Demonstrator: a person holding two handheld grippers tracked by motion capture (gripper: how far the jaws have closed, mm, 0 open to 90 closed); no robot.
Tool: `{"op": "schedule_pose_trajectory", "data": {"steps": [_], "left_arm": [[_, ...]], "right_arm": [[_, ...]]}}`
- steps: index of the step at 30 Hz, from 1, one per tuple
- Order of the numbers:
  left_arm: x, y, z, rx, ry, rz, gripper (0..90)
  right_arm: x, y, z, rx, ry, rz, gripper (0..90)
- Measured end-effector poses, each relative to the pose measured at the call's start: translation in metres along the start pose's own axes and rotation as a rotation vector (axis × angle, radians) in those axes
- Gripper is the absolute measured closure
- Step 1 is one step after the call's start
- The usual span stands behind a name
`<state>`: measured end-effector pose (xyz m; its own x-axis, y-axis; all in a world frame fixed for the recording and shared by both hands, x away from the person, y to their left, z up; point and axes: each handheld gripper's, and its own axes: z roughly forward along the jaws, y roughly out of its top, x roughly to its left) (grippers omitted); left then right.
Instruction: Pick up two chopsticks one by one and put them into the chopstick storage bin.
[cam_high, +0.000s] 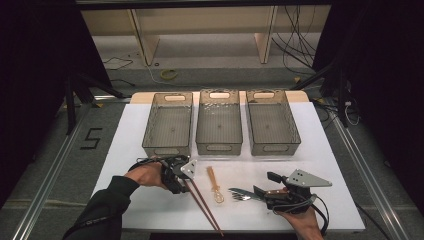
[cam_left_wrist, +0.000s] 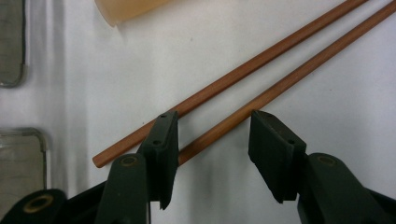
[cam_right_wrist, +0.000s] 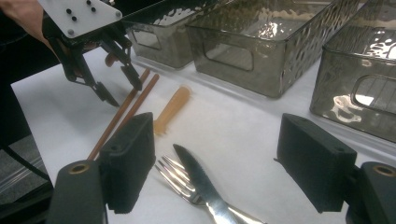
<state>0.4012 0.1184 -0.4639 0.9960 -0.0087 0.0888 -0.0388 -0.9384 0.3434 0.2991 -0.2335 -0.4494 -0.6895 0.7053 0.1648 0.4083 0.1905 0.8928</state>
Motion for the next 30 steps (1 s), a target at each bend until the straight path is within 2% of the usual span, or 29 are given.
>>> {"op": "schedule_pose_trajectory", "data": {"steps": [6,8,11,14,17,20,30], "left_arm": [[0.003,-0.001,0.001,0.004,-0.023,-0.001,52.4],[0.003,-0.002,0.002,0.015,-0.046,-0.002,53.9],[0.003,-0.002,0.002,0.020,-0.050,-0.003,55.9],[0.001,0.000,0.001,0.037,-0.059,0.013,62.9],[0.001,0.002,0.001,0.047,-0.074,0.023,65.4],[-0.001,0.003,0.001,0.064,-0.071,0.059,69.4],[-0.006,0.002,0.000,0.072,-0.080,0.096,79.5]], "right_arm": [[0.000,0.000,0.001,0.005,0.003,-0.002,28.5],[0.000,0.000,0.001,0.000,0.004,-0.001,28.4],[0.000,0.000,0.000,0.001,0.005,0.000,28.5],[0.000,0.000,0.001,0.003,0.006,0.004,28.5],[0.000,0.000,0.001,0.005,0.008,0.002,28.5],[0.000,0.000,0.001,0.007,0.007,0.001,28.4],[0.000,0.000,0.001,0.012,0.005,-0.001,28.5]]}}
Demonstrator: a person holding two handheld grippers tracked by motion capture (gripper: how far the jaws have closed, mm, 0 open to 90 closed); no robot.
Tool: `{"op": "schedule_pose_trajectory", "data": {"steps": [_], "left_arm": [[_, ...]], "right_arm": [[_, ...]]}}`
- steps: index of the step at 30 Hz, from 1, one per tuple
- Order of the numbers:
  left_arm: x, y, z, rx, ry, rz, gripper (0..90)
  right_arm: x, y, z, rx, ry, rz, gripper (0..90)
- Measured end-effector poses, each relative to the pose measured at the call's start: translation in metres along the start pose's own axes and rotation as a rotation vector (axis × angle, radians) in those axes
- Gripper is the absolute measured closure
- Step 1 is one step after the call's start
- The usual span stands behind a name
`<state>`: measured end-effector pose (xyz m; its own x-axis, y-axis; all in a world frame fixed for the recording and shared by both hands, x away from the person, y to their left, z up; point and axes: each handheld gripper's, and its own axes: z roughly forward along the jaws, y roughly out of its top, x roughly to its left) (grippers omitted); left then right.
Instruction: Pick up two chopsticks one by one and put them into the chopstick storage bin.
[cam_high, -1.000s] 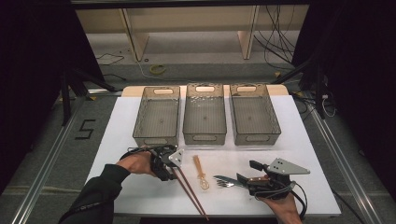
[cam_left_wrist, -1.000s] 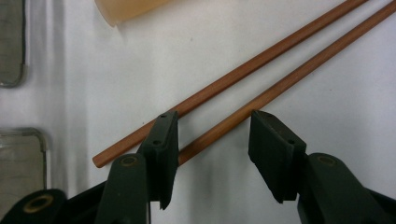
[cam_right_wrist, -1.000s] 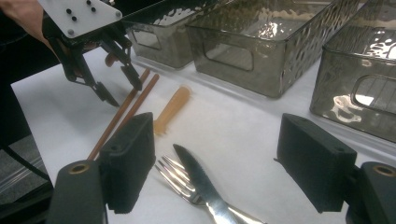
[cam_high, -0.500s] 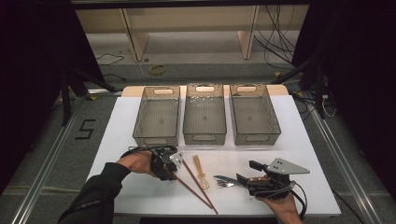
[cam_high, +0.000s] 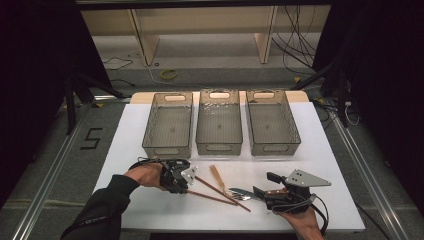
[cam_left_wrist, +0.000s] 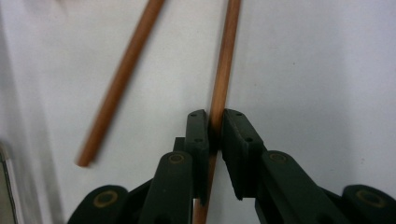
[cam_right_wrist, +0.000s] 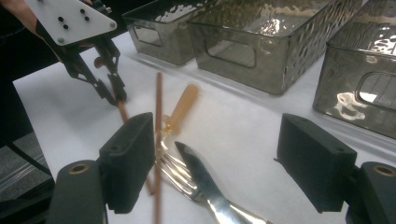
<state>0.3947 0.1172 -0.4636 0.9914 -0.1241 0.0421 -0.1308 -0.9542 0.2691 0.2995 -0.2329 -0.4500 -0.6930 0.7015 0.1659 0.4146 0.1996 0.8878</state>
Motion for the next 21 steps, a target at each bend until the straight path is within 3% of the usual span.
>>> {"op": "schedule_pose_trajectory", "data": {"steps": [21], "left_arm": [[-0.0057,0.0013,-0.0050,0.003,-0.022,0.072,83.7]], "right_arm": [[-0.0004,-0.0002,0.0004,0.004,-0.001,0.001,28.8]]}}
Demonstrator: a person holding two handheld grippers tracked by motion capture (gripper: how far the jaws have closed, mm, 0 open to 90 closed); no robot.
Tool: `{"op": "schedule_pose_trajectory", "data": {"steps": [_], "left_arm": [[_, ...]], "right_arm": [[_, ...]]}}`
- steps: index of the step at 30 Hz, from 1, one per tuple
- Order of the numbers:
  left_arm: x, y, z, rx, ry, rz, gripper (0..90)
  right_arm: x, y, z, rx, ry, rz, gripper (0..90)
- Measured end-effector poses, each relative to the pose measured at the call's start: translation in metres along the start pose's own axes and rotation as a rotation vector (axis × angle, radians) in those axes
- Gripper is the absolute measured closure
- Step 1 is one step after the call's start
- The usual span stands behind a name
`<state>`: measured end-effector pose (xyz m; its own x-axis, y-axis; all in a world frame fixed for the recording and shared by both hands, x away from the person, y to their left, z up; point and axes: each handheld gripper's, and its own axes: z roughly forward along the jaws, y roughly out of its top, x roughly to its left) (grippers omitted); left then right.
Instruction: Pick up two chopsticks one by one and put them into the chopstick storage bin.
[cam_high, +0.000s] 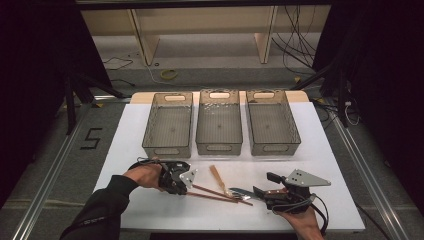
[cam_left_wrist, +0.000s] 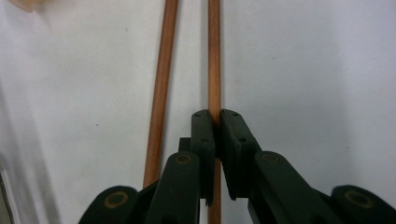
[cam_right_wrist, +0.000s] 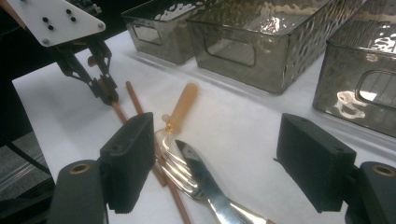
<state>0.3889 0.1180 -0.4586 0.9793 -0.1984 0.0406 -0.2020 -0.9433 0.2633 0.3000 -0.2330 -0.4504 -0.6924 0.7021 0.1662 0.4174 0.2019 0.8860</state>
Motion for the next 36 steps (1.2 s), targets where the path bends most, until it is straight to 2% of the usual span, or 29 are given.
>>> {"op": "schedule_pose_trajectory", "data": {"steps": [5,10,11,16,19,20,21,23,24,26,31,36], "left_arm": [[-0.005,-0.001,-0.007,-0.032,0.015,-0.001,83.7],[-0.010,-0.005,-0.020,-0.094,0.044,-0.041,83.7],[-0.010,-0.006,-0.022,-0.102,0.065,-0.042,83.6],[-0.009,-0.009,-0.034,-0.168,0.119,-0.094,83.6],[-0.007,-0.009,-0.041,-0.199,0.172,-0.124,83.6],[-0.006,-0.009,-0.044,-0.214,0.191,-0.143,83.6],[-0.005,-0.009,-0.047,-0.223,0.193,-0.159,83.6],[-0.003,-0.008,-0.051,-0.231,0.234,-0.198,83.6],[-0.001,-0.008,-0.053,-0.241,0.231,-0.228,83.5],[0.003,-0.008,-0.056,-0.244,0.250,-0.268,83.5],[0.010,-0.006,-0.066,-0.276,0.300,-0.349,83.6],[0.023,-0.012,-0.079,-0.316,0.352,-0.468,83.6]], "right_arm": [[0.000,0.000,0.000,-0.001,0.001,0.002,28.9],[0.000,0.000,-0.001,-0.004,-0.001,0.003,28.8],[0.000,0.000,-0.001,-0.005,-0.002,0.004,28.9],[0.000,0.000,0.000,-0.004,-0.003,0.002,28.8],[0.000,0.000,-0.001,-0.005,-0.003,0.005,28.8],[0.000,0.000,-0.001,-0.005,-0.003,0.005,28.8],[-0.001,0.000,-0.001,-0.005,-0.003,0.005,28.9],[-0.001,0.000,-0.001,-0.005,-0.003,0.006,28.9],[-0.001,0.000,-0.001,-0.005,-0.003,0.006,28.9],[0.000,0.000,-0.001,-0.004,-0.001,0.005,28.9],[0.000,0.000,0.000,-0.003,-0.002,0.006,28.9],[0.000,0.000,-0.001,-0.003,-0.002,0.006,28.9]]}}
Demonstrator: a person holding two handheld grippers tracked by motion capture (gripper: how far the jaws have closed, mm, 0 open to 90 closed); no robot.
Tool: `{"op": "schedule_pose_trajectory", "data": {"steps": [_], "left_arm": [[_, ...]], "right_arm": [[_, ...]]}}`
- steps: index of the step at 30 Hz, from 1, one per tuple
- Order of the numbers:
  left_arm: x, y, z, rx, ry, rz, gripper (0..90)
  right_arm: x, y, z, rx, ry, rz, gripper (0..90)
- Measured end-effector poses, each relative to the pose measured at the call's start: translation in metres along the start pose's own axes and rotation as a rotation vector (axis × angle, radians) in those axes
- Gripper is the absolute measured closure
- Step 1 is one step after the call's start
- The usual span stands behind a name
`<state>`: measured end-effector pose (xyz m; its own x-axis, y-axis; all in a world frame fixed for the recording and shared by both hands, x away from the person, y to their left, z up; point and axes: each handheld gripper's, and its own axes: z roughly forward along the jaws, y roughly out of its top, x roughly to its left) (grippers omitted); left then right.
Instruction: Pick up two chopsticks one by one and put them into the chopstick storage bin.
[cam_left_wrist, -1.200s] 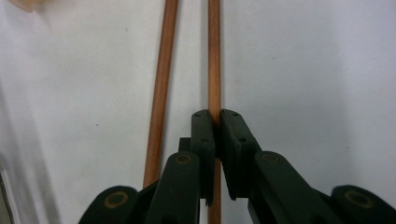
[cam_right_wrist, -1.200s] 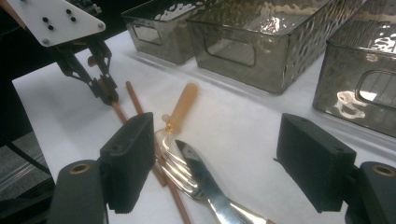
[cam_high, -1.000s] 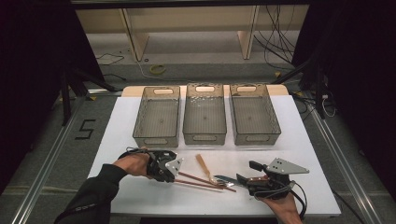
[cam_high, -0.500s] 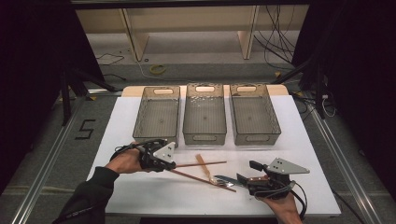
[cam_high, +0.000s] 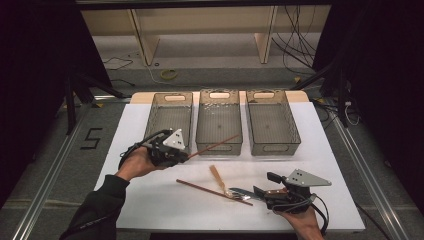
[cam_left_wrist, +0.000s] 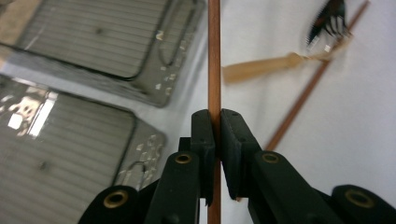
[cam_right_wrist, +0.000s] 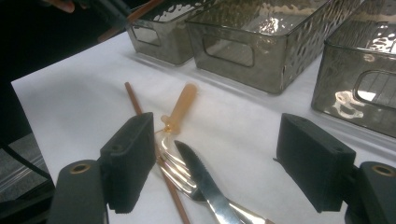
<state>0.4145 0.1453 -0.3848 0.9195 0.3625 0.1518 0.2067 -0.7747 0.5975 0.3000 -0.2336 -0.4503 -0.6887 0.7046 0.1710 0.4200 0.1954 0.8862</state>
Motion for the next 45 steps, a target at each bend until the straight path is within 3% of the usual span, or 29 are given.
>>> {"op": "schedule_pose_trajectory", "data": {"steps": [3,16,21,30,45], "left_arm": [[0.010,0.002,-0.004,-0.032,0.024,-0.080,83.7],[0.066,-0.003,-0.014,-0.090,0.122,-0.315,83.6],[0.082,-0.006,-0.016,-0.085,0.162,-0.370,83.6],[0.101,-0.016,-0.009,-0.079,0.194,-0.457,83.6],[0.113,-0.039,0.010,-0.025,0.210,-0.543,83.5]], "right_arm": [[0.000,0.000,0.000,-0.001,-0.001,-0.001,28.9],[0.000,0.000,0.000,0.000,0.000,0.001,28.9],[0.000,0.000,0.000,0.000,-0.001,0.001,29.0],[0.000,0.000,0.000,0.000,0.001,0.002,28.9],[-0.001,0.000,-0.001,0.001,0.002,0.007,28.9]]}}
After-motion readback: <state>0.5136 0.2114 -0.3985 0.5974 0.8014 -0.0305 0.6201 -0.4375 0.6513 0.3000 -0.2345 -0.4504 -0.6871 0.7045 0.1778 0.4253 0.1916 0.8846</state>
